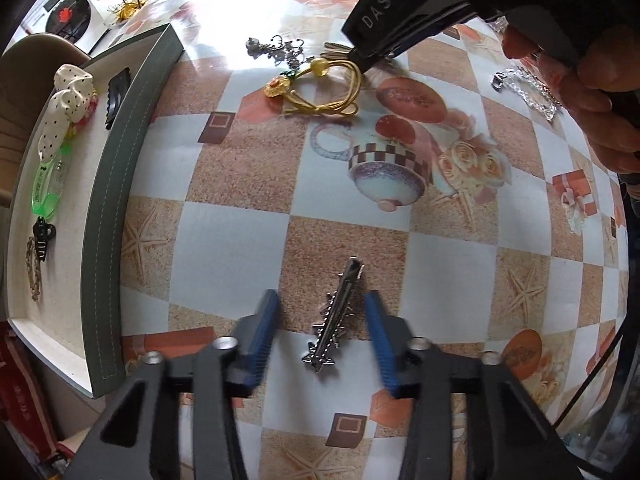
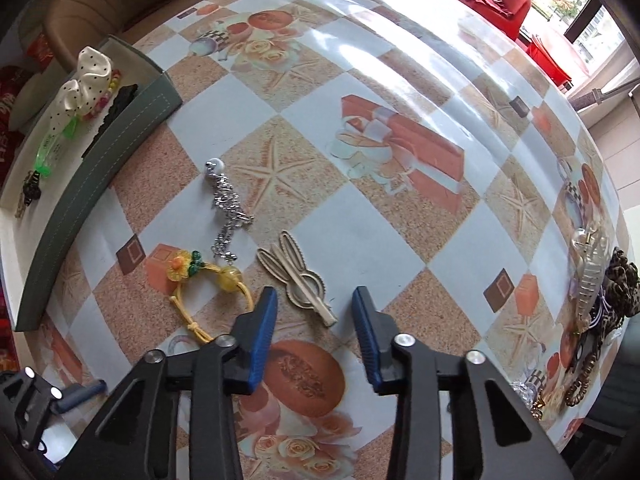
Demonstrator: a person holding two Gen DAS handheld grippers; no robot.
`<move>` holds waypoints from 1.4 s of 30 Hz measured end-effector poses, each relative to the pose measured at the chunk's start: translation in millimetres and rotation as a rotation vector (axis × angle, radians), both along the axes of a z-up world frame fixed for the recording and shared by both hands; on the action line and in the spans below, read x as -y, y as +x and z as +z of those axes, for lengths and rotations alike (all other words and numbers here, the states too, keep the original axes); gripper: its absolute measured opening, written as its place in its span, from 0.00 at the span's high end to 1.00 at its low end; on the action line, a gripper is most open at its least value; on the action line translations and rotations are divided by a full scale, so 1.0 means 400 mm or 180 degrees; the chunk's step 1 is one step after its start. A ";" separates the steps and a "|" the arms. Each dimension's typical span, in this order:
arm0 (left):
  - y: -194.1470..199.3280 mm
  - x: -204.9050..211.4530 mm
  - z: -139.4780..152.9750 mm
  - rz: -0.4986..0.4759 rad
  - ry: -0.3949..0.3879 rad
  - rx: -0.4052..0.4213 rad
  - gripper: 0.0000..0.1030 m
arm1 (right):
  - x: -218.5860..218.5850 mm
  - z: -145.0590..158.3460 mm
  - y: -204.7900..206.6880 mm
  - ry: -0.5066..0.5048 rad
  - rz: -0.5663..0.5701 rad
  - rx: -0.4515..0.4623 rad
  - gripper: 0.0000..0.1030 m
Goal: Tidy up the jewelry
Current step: 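Grasp the silver spiked barrette with the left tool while the right tool grasps the bunny-ear clip, then carry the barrette and bunny-ear clip into the tray and open both tools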
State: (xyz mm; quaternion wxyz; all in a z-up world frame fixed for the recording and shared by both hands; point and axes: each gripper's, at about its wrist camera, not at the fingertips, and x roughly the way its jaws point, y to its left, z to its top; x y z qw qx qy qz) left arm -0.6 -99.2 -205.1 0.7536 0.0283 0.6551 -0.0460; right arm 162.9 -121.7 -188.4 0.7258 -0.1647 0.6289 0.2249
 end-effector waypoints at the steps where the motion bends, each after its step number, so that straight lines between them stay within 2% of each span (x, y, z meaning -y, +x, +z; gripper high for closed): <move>1: 0.005 0.003 0.002 0.0004 -0.0018 -0.0009 0.74 | 0.010 0.006 -0.021 -0.0001 -0.0005 -0.0010 0.82; 2: 0.008 0.003 0.004 0.0014 -0.0053 -0.0018 0.81 | 0.009 0.008 -0.020 0.0001 -0.0032 -0.0022 0.86; 4: 0.013 0.000 0.008 0.0041 -0.0133 -0.0041 0.81 | 0.009 0.008 -0.028 0.0008 -0.0073 -0.0034 0.91; 9: 0.024 -0.024 0.030 0.0162 -0.0353 -0.0071 0.84 | 0.060 0.020 -0.031 0.0121 -0.0364 -0.0152 0.91; 16: 0.034 -0.047 0.076 0.0235 -0.0480 -0.0031 0.84 | 0.151 0.044 -0.058 0.0379 -0.0864 -0.0391 0.91; 33: 0.012 -0.128 0.224 0.0281 -0.0435 0.0224 0.84 | 0.262 0.145 -0.198 0.0861 -0.1501 -0.0562 0.91; 42: 0.004 -0.161 0.289 0.0266 -0.0394 0.0398 0.84 | 0.280 0.189 -0.239 0.0938 -0.1631 -0.0536 0.91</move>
